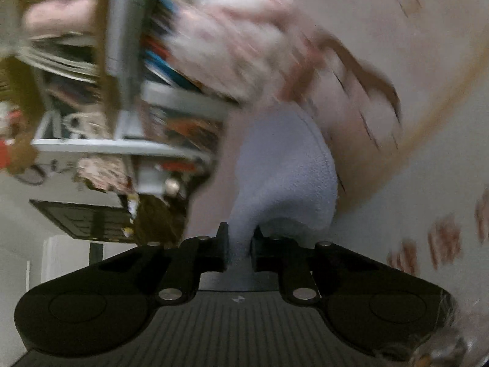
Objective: Fold clothes
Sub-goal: 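Lift the sweater with both grippers and shake it open above the mat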
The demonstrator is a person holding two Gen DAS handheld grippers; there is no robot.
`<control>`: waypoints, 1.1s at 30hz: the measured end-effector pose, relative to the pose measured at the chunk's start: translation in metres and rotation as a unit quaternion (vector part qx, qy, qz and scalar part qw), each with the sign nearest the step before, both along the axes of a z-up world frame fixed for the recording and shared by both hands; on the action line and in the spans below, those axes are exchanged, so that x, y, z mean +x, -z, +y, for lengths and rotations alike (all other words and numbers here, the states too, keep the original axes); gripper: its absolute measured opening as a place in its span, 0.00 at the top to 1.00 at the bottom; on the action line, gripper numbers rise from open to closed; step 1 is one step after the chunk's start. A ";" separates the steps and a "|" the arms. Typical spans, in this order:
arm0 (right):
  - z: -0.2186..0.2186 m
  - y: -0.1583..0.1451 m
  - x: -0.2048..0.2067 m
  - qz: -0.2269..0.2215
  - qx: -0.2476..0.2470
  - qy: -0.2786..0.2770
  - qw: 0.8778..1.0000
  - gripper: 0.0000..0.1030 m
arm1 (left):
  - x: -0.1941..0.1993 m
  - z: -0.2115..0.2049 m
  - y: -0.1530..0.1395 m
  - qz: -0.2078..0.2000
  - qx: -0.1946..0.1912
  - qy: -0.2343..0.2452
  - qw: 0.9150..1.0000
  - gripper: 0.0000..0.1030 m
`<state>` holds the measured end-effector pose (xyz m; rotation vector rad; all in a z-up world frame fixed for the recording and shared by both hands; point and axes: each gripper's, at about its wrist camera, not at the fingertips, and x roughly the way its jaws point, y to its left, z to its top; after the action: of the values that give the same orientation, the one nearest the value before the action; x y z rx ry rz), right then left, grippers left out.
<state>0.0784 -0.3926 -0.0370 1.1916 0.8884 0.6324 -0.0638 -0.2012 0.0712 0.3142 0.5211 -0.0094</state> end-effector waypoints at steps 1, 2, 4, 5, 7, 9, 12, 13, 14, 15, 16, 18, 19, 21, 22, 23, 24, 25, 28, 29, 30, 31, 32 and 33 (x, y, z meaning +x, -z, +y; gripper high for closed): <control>-0.005 -0.013 0.001 -0.025 -0.002 0.010 1.000 0.89 | 0.000 -0.004 -0.005 -0.008 -0.010 0.015 1.000 0.95; -0.010 -0.030 0.003 -0.055 -0.006 0.019 0.998 0.89 | -0.001 -0.007 -0.014 -0.022 -0.024 0.032 0.999 0.95; -0.019 -0.074 0.005 -0.138 -0.025 0.033 0.990 0.89 | -0.005 -0.011 -0.036 -0.063 -0.057 0.073 0.994 0.95; -0.021 -0.106 0.004 -0.196 -0.048 0.037 0.979 0.89 | -0.008 -0.012 -0.049 -0.088 -0.071 0.093 0.989 0.95; -0.022 -0.159 -0.003 -0.288 -0.074 0.035 0.954 0.89 | -0.017 -0.009 -0.075 -0.141 -0.104 0.133 0.975 0.95; -0.016 -0.213 -0.020 -0.386 -0.093 0.029 0.917 0.90 | -0.029 0.003 -0.101 -0.191 -0.153 0.174 0.954 0.95; -0.006 -0.278 -0.048 -0.502 -0.104 0.014 0.859 0.90 | -0.045 0.033 -0.130 -0.236 -0.254 0.224 0.911 0.95; 0.001 -0.291 -0.053 -0.520 -0.106 0.004 0.848 0.90 | -0.048 0.045 -0.135 -0.241 -0.285 0.230 0.899 0.95; 0.009 -0.300 -0.055 -0.527 -0.112 -0.009 0.842 0.90 | -0.050 0.057 -0.137 -0.242 -0.307 0.229 0.892 0.95; 0.019 -0.300 -0.052 -0.520 -0.120 -0.023 0.845 0.90 | -0.049 0.067 -0.134 -0.237 -0.318 0.220 0.891 0.95; 0.030 -0.300 -0.048 -0.511 -0.128 -0.037 0.849 0.90 | -0.047 0.076 -0.128 -0.226 -0.325 0.209 0.894 0.95; 0.052 -0.283 -0.030 -0.476 -0.149 -0.061 0.864 0.90 | -0.039 0.095 -0.101 -0.181 -0.334 0.160 0.911 0.94; 0.066 -0.267 -0.018 -0.451 -0.165 -0.075 0.874 0.90 | -0.034 0.104 -0.086 -0.155 -0.338 0.132 0.919 0.94; 0.096 -0.228 0.007 -0.390 -0.204 -0.105 0.892 0.90 | -0.023 0.116 -0.050 -0.095 -0.333 0.081 0.935 0.94; 0.111 -0.209 0.017 -0.359 -0.223 -0.121 0.898 0.90 | -0.018 0.122 -0.031 -0.065 -0.328 0.055 0.941 0.94; 0.127 -0.185 0.026 -0.328 -0.243 -0.137 0.903 0.90 | -0.013 0.127 -0.012 -0.034 -0.322 0.030 0.946 0.94; 0.140 -0.165 0.033 -0.304 -0.261 -0.148 0.904 0.90 | -0.008 0.132 0.005 -0.007 -0.313 0.009 0.950 0.95; 0.152 -0.146 0.038 -0.280 -0.277 -0.158 0.905 0.90 | -0.005 0.136 0.021 0.015 -0.301 -0.009 0.953 0.95; 0.180 -0.115 0.050 -0.236 -0.288 -0.173 0.912 0.90 | 0.003 0.153 0.045 0.048 -0.280 -0.049 0.957 0.95; 0.188 -0.109 0.054 -0.228 -0.285 -0.176 0.914 0.90 | 0.005 0.160 0.049 0.056 -0.278 -0.057 0.957 0.94; 0.199 -0.118 0.054 -0.231 -0.286 -0.178 0.913 0.90 | 0.007 0.168 0.050 0.061 -0.279 -0.062 0.956 0.94; 0.208 -0.120 0.053 -0.242 -0.297 -0.183 0.906 0.90 | 0.011 0.175 0.048 0.066 -0.275 -0.064 0.957 0.94; 0.218 -0.120 0.052 -0.254 -0.308 -0.188 0.897 0.89 | 0.015 0.179 0.048 0.071 -0.266 -0.065 0.959 0.92; 0.223 -0.117 0.049 -0.259 -0.318 -0.195 0.891 0.89 | 0.017 0.181 0.049 0.079 -0.255 -0.067 0.962 0.87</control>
<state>0.1270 -0.1700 0.0801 0.2216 0.7809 0.8448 -0.0472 -0.0198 0.0224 -0.2282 0.6762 -0.0374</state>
